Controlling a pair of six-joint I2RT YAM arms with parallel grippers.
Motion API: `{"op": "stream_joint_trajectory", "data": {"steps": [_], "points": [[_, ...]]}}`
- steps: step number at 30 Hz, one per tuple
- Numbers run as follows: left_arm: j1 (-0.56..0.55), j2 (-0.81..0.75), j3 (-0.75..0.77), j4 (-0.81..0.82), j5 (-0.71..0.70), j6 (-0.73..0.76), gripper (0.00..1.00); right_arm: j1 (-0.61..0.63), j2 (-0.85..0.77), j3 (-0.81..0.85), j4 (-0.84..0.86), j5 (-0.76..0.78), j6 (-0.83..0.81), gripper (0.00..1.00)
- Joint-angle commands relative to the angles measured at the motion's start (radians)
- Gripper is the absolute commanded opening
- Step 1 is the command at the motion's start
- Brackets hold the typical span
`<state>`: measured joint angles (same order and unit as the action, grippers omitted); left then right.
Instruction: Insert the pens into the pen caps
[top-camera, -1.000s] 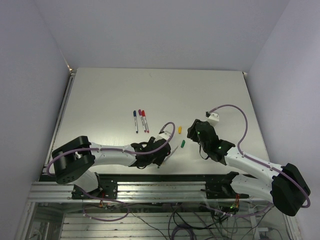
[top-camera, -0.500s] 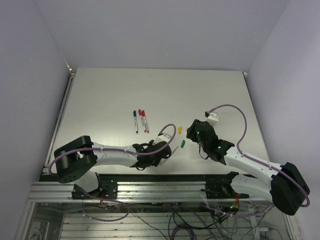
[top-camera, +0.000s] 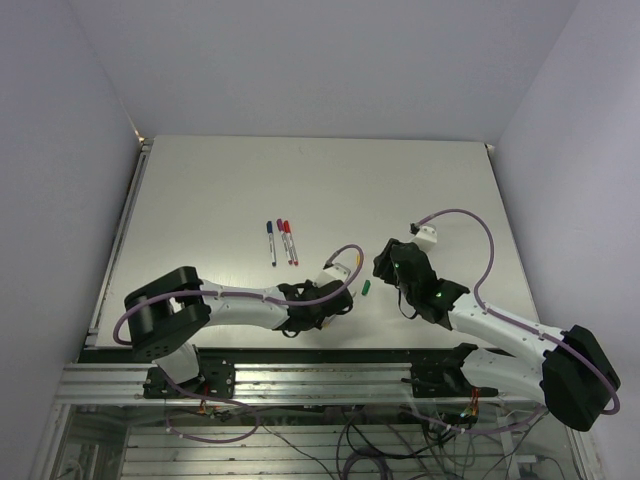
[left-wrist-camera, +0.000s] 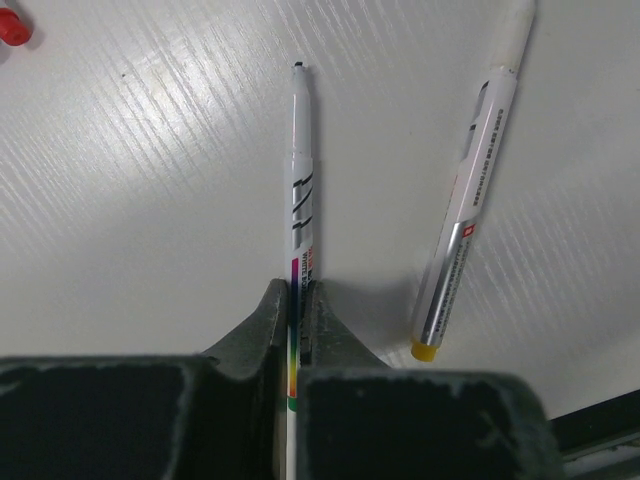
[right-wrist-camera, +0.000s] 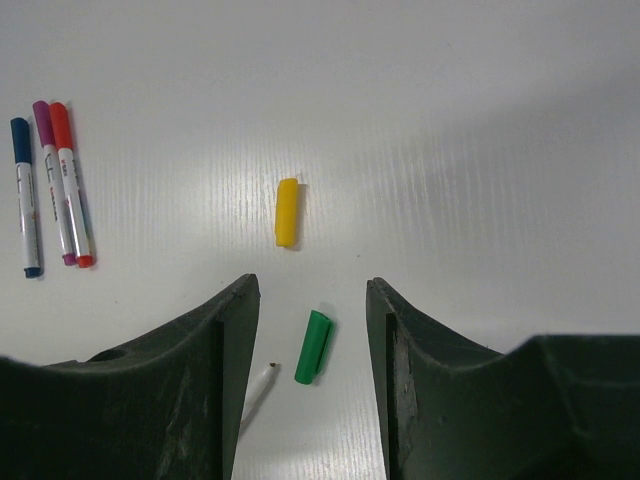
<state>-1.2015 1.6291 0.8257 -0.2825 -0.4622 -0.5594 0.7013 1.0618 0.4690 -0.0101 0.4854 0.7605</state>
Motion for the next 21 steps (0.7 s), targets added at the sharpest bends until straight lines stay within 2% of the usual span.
{"op": "stream_joint_trajectory", "data": {"steps": [1,6,10,12,16,21], "points": [[-0.004,0.066,-0.025,-0.092,0.051,-0.019,0.07,-0.003,-0.019,-0.002,-0.001,0.002,0.01,0.47],[-0.001,0.017,-0.049,-0.043,0.054,-0.03,0.07,-0.003,0.011,0.001,-0.015,-0.013,-0.005,0.45],[0.023,-0.092,-0.078,-0.004,0.022,-0.031,0.07,-0.001,0.05,0.019,-0.051,-0.03,-0.007,0.29],[0.035,-0.151,-0.084,0.007,-0.005,-0.025,0.07,0.001,0.066,0.024,-0.06,-0.043,-0.008,0.24],[0.05,-0.268,-0.087,0.025,-0.076,-0.011,0.07,0.014,0.1,0.025,-0.059,-0.076,-0.002,0.24],[0.054,-0.404,-0.112,0.09,-0.093,0.024,0.07,0.053,0.137,0.026,-0.044,-0.077,0.021,0.28]]}}
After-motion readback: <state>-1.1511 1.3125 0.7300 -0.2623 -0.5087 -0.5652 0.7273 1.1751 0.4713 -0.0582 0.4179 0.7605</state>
